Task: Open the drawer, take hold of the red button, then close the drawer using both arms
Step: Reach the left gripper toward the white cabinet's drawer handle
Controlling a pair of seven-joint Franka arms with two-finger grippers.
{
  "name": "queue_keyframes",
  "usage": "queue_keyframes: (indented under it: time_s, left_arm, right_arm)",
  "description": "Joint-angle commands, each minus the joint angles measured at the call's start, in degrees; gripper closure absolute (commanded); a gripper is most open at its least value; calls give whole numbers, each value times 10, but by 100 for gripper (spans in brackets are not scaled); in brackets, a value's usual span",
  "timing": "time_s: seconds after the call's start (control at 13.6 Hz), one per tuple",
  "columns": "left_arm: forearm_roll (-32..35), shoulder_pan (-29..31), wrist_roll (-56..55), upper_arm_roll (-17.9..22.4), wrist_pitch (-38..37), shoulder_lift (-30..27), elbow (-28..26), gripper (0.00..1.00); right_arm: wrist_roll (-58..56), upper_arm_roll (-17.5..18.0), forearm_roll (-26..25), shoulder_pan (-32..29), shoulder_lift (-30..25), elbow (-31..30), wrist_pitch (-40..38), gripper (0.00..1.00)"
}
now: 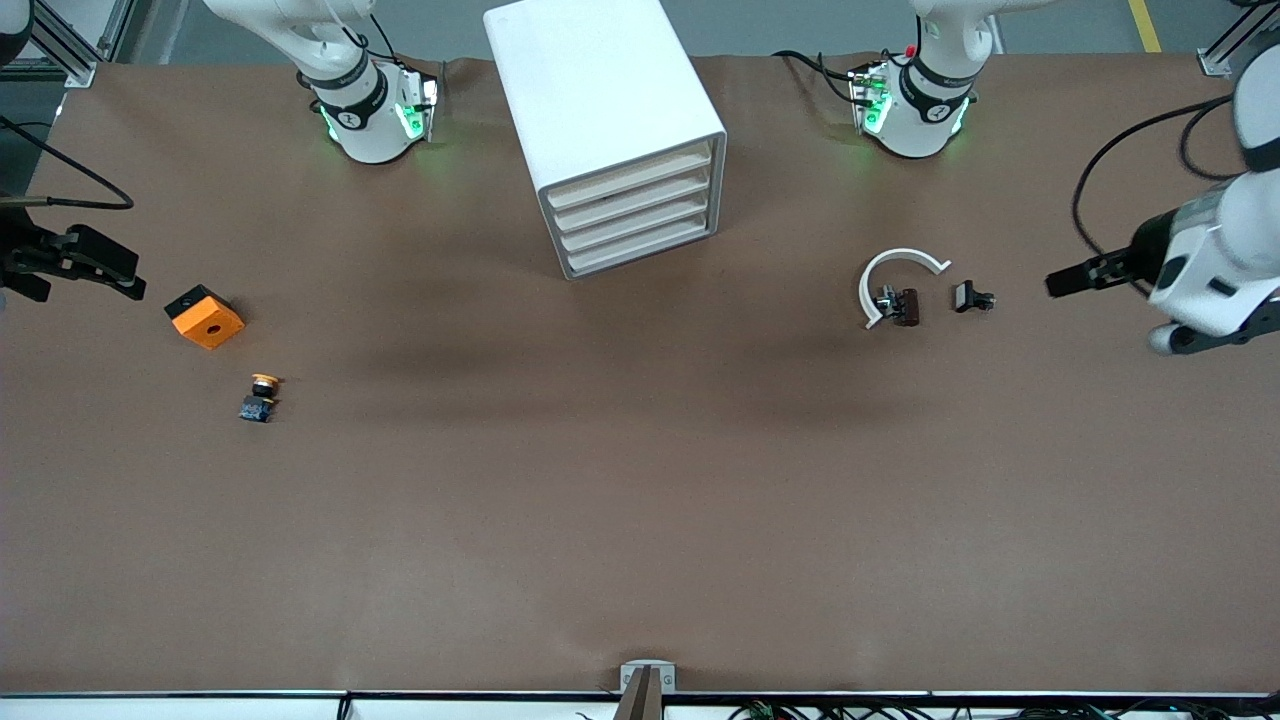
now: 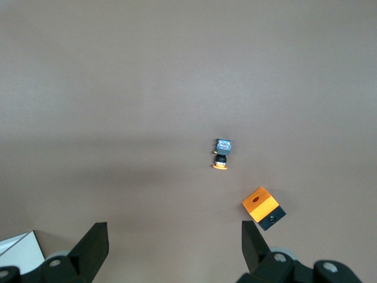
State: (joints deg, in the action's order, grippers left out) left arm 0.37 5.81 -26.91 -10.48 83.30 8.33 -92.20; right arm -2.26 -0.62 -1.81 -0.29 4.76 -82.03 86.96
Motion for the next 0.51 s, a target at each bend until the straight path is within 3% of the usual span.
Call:
queue_keyframes:
  time_s: [0.0, 0.15, 0.44]
  left_arm:
    - [-19, -51, -173, -3, -12, 62, 25, 0]
    - [-38, -93, -306, -3, -17, 142, 105, 0]
    - [-90, -155, -553, -3, -25, 250, 159, 0]
  right_arm:
    - [3, 4, 8, -8, 4, 13, -6, 0]
    - [3, 4, 8, -8, 4, 13, -6, 0]
    - [3, 4, 8, -7, 5, 13, -3, 0]
